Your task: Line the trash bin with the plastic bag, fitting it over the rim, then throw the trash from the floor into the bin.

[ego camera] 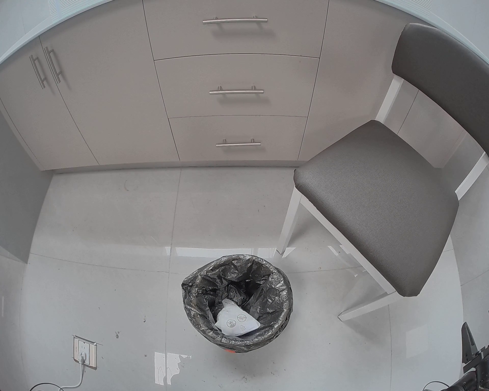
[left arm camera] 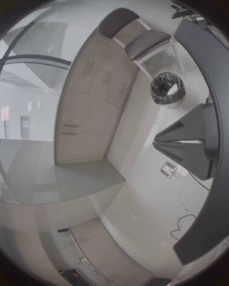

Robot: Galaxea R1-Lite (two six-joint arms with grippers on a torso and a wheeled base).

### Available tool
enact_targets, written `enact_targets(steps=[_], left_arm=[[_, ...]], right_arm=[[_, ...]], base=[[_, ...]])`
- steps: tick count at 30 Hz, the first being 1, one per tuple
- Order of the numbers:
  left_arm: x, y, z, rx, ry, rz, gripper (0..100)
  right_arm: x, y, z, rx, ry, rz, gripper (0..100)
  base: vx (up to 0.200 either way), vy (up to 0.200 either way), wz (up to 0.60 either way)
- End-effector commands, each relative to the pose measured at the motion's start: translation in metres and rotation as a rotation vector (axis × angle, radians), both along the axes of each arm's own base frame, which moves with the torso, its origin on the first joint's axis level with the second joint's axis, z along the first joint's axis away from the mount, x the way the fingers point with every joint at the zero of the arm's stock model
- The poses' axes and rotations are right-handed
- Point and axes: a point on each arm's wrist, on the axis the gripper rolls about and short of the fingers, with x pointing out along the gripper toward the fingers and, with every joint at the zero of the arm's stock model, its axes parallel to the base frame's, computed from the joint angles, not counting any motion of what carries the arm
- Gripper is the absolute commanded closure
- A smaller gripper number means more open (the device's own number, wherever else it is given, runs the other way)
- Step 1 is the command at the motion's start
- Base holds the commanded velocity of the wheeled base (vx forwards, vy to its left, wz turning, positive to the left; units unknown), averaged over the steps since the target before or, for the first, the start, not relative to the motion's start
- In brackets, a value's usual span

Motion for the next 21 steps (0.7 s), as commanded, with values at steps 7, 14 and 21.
enact_targets(steps=[7,14,21], left_arm=[[0.009,-0.006,-0.015,-0.03,0.042,0.061,100],[0.002,-0.015,-0.017,0.021,0.0,0.036,100],[0.009,-0.019,-0.028,0.053,-0.049,-0.056,100]], right_arm=[[0.0,-0.001,-0.006,-0.024,0.02,-0.046,0],[0.001,0.002,-0.01,-0.042,0.053,0.096,0],[0.001,0.002,-0.012,-0.02,0.069,0.085,0]], base=[[0.0,0.0,0.0],[0.0,0.0,0.0],[0.0,0.0,0.0]])
